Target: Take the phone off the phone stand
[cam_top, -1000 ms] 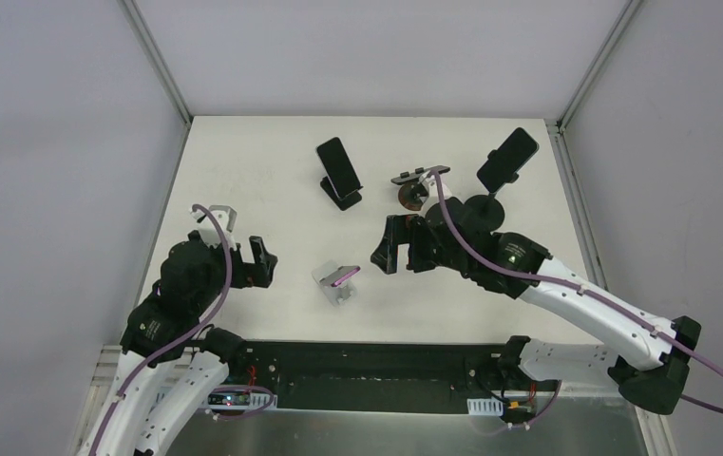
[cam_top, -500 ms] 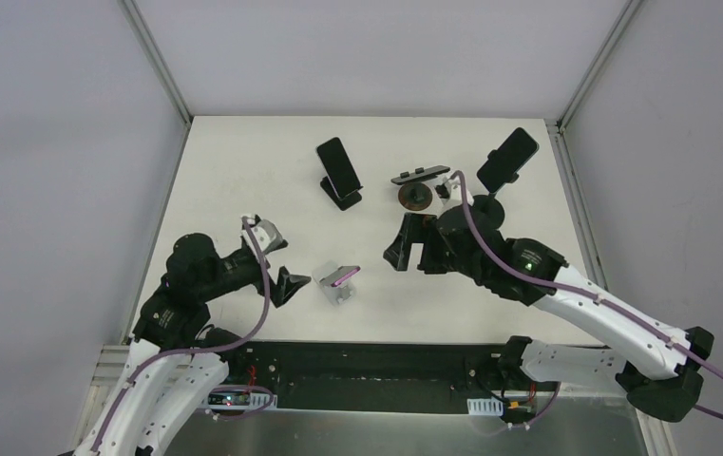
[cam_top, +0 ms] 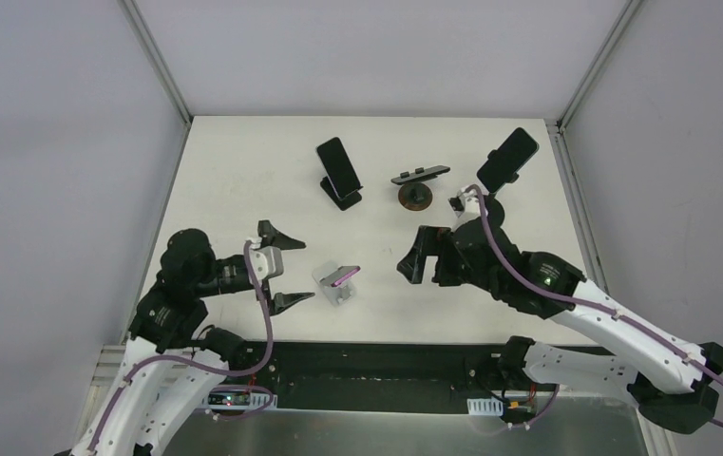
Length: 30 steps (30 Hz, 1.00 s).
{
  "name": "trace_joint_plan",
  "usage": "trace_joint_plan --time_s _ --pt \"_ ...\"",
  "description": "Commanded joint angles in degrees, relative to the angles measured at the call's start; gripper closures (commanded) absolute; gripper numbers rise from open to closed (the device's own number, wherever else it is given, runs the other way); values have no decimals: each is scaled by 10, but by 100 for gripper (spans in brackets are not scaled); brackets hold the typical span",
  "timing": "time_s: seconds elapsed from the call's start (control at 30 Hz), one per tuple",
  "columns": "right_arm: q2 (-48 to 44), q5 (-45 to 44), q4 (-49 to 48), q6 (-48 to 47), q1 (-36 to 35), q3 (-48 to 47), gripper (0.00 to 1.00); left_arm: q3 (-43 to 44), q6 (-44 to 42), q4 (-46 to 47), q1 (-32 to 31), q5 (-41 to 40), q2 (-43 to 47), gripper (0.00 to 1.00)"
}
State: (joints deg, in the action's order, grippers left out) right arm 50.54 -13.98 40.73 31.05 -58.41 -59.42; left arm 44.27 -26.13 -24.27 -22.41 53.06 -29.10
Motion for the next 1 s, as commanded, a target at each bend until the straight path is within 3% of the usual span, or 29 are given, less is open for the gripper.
trace_joint_plan --time_s 0.0,0.13,0.3,0.47,0.97 --pt "42 -31 -31 -25 -33 -22 1 7 75 20 4 -105 61 0" --pt "140 -67 -31 -83 -70 -94 1 -13 216 21 4 -258 118 0" --pt "245 -36 -55 -130 -75 -170 1 -65 319 20 4 -334 178 0" --pt "303 -23 -63 -158 -86 -209 1 -95 325 21 4 -368 210 0" --pt "354 18 -110 -206 -101 -204 1 -118 301 21 4 -390 206 0"
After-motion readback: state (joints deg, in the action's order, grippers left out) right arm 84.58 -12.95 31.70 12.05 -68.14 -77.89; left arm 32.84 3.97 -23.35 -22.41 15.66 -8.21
